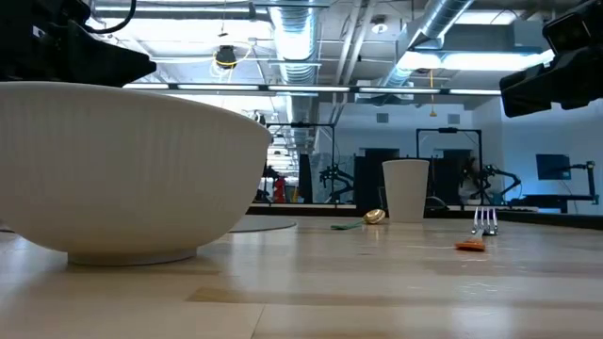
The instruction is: Pick & Place Utensil
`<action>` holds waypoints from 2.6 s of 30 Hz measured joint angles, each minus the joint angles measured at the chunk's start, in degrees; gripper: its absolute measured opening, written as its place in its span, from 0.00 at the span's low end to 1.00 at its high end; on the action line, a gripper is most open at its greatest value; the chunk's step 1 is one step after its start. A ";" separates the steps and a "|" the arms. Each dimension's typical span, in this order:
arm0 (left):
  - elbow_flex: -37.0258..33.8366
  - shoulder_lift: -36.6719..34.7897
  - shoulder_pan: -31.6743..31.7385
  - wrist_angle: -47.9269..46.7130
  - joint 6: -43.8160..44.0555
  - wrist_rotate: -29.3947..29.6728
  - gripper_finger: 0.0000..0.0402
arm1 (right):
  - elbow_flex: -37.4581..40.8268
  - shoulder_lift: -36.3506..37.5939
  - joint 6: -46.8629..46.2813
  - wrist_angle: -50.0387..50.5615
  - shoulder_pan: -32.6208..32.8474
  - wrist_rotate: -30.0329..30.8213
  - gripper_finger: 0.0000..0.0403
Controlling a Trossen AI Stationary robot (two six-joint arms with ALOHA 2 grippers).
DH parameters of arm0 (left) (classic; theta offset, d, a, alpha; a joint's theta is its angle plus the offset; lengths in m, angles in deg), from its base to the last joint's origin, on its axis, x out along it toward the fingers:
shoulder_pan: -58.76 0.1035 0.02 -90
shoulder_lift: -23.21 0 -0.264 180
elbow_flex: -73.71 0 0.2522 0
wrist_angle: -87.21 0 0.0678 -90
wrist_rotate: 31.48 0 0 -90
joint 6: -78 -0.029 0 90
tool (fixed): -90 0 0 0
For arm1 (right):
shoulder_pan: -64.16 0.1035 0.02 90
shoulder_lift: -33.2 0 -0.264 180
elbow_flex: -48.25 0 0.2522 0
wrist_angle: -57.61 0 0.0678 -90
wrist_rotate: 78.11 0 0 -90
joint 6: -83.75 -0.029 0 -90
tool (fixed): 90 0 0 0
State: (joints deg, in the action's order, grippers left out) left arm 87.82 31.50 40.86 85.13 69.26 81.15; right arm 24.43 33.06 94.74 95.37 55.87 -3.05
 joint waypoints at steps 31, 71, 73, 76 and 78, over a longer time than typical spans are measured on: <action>0.01 0.02 0.01 -0.01 0.00 0.00 0.27 | -0.01 0.00 0.00 -0.02 0.00 0.00 0.14; -0.01 0.02 0.01 0.02 -5.95 0.02 0.27 | -0.01 0.00 0.00 0.01 0.00 0.01 0.14; 0.01 0.02 0.01 0.02 -5.87 0.02 0.27 | 0.02 0.00 0.00 0.01 -0.01 0.01 0.14; -0.01 0.02 0.01 0.02 -5.85 0.02 0.27 | -0.01 0.00 0.00 -0.01 -0.01 0.01 0.14; 0.01 0.01 0.01 0.01 -5.84 0.02 0.27 | 0.00 0.00 0.00 0.00 0.01 0.01 0.14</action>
State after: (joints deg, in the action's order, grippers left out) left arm 87.83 31.52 40.87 85.15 63.42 81.17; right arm 24.42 33.06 94.73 95.38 55.89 -3.05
